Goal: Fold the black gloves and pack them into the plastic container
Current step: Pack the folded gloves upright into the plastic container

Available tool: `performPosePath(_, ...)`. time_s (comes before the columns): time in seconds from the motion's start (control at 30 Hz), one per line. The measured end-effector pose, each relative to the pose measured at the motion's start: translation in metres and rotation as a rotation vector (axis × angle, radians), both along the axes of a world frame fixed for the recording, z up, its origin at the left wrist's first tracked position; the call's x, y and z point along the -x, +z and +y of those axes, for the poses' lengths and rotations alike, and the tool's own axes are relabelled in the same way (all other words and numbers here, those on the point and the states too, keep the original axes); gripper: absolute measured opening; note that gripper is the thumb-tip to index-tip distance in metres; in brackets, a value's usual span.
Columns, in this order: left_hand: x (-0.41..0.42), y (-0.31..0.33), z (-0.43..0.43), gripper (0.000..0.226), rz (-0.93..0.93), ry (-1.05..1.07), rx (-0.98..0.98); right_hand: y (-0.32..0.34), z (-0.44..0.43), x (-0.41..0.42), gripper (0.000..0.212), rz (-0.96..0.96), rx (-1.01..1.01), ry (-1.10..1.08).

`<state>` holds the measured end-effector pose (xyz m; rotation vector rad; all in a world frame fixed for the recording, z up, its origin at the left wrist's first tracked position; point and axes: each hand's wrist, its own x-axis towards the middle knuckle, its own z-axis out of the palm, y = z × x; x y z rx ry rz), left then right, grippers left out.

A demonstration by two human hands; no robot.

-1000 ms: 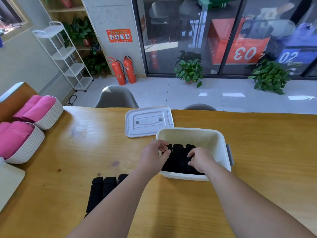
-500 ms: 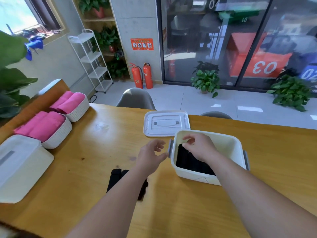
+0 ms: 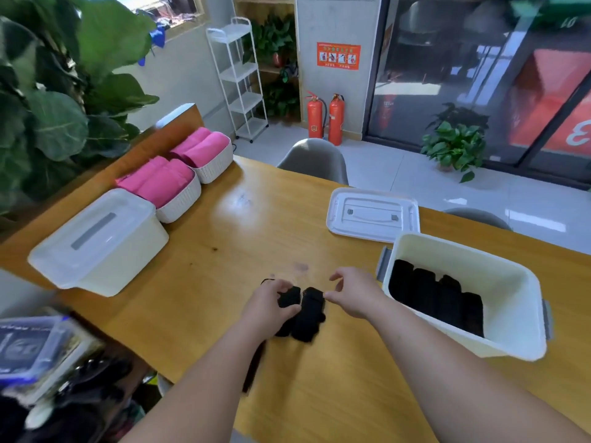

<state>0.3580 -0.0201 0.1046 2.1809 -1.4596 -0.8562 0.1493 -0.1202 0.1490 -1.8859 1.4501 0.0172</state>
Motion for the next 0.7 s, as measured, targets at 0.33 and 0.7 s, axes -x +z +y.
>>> performPosePath(0.33, -0.011, -0.034, 0.013, 0.061, -0.161, -0.172, -0.117, -0.063, 0.026, -0.032, 0.061, 0.257, -0.158, -0.035)
performPosePath(0.7, -0.007, -0.051, 0.009, 0.070, -0.131, -0.281, -0.188, -0.095, 0.043, -0.042, 0.027, 0.025, -0.200, -0.274)
